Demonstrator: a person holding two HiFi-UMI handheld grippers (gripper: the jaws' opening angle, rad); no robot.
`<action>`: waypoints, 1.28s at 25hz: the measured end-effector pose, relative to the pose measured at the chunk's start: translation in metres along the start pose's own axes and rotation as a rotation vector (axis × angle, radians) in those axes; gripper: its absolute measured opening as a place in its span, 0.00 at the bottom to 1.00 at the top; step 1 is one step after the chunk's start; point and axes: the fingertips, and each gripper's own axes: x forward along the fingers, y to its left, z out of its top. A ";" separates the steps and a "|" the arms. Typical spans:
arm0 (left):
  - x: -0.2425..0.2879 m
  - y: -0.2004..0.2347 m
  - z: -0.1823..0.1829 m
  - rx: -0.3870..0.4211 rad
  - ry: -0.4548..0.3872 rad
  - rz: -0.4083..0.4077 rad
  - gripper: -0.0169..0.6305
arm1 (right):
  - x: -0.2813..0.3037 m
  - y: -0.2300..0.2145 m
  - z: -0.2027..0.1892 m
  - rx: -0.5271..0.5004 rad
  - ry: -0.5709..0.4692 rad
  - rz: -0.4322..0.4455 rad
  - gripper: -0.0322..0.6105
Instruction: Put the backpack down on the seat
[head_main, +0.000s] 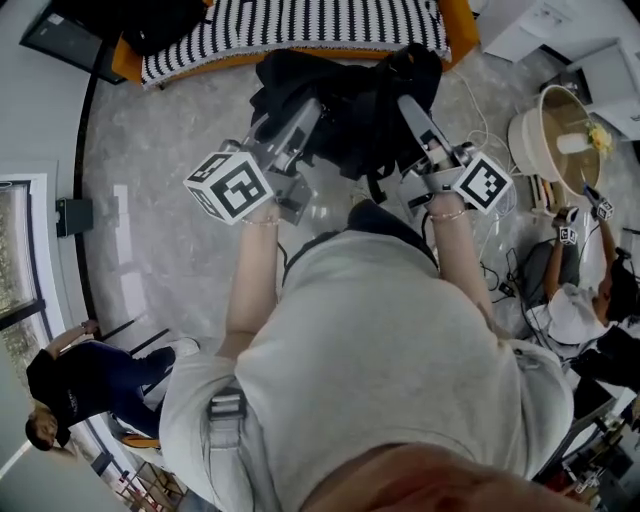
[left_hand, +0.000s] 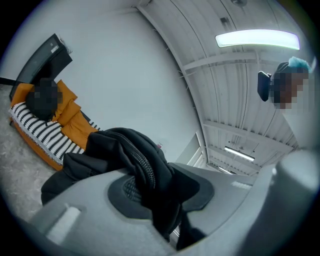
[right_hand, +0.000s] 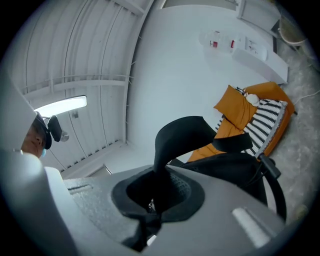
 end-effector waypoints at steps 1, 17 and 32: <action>-0.001 0.001 -0.001 -0.007 -0.004 0.007 0.19 | 0.001 -0.001 0.000 0.000 0.008 -0.003 0.07; -0.008 0.007 -0.008 -0.057 -0.004 0.022 0.19 | 0.006 0.006 -0.004 -0.045 0.047 -0.016 0.07; -0.002 0.009 -0.008 -0.065 -0.002 -0.003 0.19 | -0.001 0.006 -0.003 -0.065 0.026 -0.025 0.07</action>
